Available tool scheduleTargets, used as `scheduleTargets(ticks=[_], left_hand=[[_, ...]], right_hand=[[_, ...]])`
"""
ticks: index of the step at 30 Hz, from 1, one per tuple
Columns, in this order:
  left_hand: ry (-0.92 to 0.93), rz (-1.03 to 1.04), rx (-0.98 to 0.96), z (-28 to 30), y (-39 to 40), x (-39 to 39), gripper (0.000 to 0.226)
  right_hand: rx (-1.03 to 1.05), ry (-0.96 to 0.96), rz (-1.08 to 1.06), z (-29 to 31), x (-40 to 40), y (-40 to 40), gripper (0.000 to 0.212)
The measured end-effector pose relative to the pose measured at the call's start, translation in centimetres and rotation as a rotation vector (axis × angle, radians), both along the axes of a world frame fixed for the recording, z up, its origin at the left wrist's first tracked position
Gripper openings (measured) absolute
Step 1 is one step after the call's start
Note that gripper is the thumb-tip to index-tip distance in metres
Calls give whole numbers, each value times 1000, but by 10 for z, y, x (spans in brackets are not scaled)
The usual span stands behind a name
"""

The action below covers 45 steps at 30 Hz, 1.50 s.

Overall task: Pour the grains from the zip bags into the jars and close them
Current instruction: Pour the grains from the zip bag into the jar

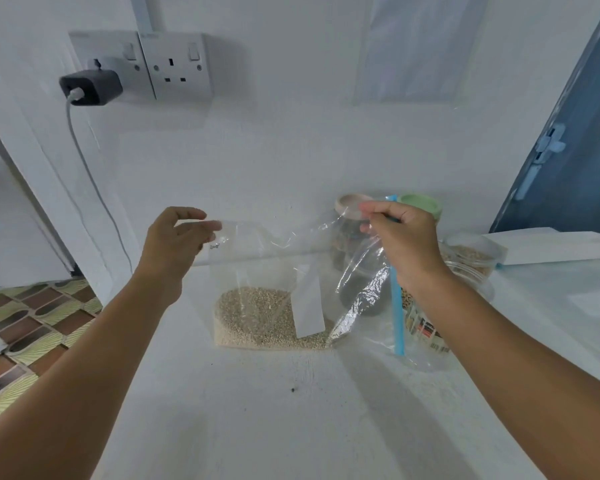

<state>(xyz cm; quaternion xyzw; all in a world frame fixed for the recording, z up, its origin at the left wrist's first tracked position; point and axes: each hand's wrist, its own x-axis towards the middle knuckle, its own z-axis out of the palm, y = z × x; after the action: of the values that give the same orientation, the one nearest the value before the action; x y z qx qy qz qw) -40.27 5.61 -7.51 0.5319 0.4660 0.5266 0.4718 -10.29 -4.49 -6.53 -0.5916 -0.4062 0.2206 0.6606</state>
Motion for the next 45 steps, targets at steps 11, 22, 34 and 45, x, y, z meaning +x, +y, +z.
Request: scheduleTargets(ticks=[11, 22, 34, 45], left_hand=[[62, 81, 33, -12, 5, -7, 25], [137, 35, 54, -25, -1, -16, 39], [95, -374, -78, -54, -17, -17, 56], [-28, -103, 14, -52, -8, -40, 19]], right_hand=[[-13, -9, -45, 0, 1, 2, 37], [-28, -25, -43, -7, 4, 6, 38], [-26, -36, 13, -13, 8, 8, 35], [65, 48, 127, -3, -5, -1, 31]])
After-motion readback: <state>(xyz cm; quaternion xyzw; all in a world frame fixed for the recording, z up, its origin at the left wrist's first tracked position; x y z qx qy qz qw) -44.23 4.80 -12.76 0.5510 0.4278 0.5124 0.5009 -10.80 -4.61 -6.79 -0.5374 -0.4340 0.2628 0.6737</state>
